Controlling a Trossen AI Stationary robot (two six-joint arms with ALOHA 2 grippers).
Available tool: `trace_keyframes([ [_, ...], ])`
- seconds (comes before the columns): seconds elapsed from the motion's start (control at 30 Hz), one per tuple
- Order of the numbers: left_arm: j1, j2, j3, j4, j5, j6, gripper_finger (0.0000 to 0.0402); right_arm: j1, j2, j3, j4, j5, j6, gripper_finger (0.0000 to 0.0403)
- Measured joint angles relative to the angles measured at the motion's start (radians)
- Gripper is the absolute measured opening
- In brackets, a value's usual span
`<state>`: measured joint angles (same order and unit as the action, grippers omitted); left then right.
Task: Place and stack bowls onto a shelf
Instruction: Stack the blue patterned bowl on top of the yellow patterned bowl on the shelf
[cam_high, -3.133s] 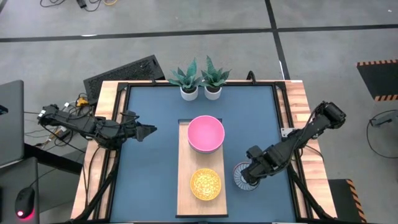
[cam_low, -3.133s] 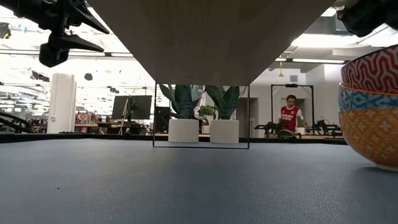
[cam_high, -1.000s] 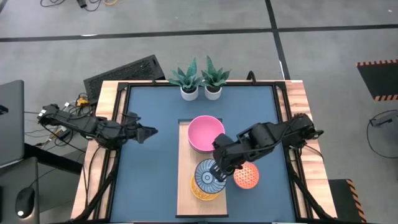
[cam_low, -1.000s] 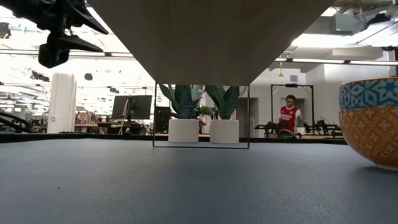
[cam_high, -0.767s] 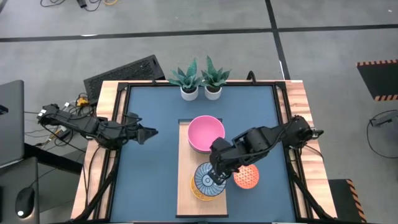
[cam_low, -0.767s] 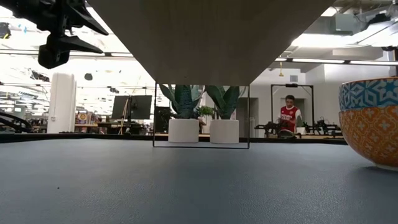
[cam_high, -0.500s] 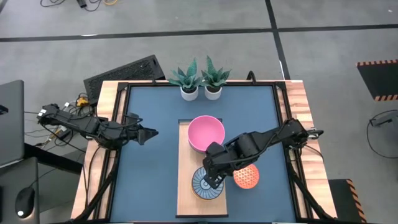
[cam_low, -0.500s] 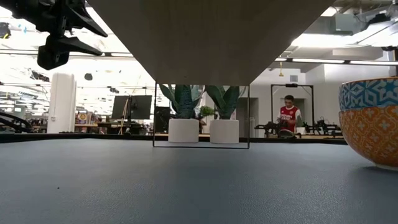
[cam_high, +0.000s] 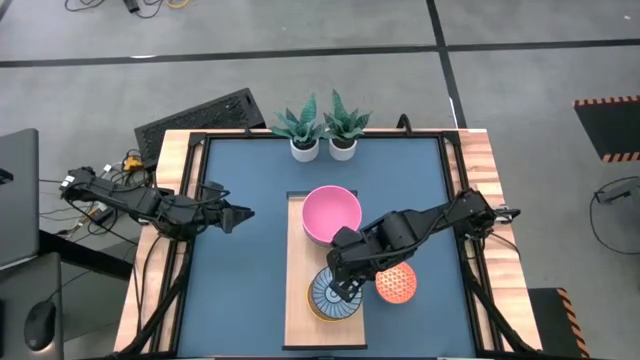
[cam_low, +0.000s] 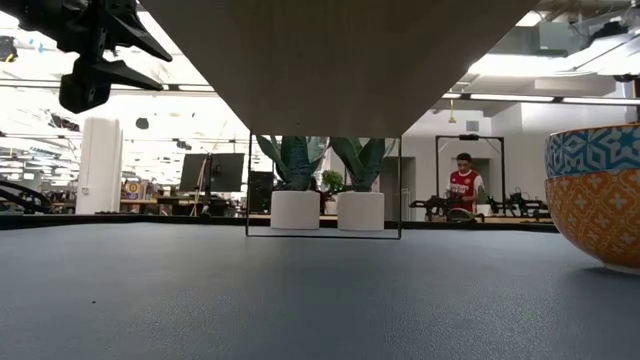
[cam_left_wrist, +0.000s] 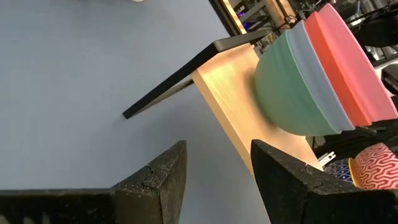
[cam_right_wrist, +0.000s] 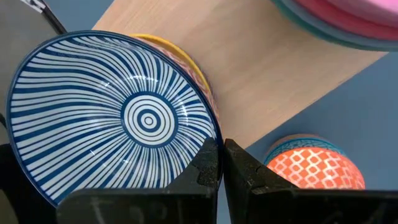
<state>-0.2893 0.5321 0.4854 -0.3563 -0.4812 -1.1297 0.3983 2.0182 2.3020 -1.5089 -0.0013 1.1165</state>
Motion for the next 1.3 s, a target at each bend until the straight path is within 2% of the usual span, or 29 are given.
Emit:
trace_keyframes([
  [0.8,0.0,0.0,0.0,-0.021,-0.022,0.008,0.0165,-0.023,0.0,0.0,0.052,-0.003,-0.104,0.0028],
  [1.07,0.0,0.0,0.0,-0.025,-0.023,0.008,0.0165,-0.034,0.068,0.001,0.078,-0.092,-0.173,0.0028],
  [1.3,0.0,0.0,0.0,-0.029,-0.023,-0.004,0.0165,-0.034,0.064,0.001,0.04,-0.073,-0.173,0.0028],
])
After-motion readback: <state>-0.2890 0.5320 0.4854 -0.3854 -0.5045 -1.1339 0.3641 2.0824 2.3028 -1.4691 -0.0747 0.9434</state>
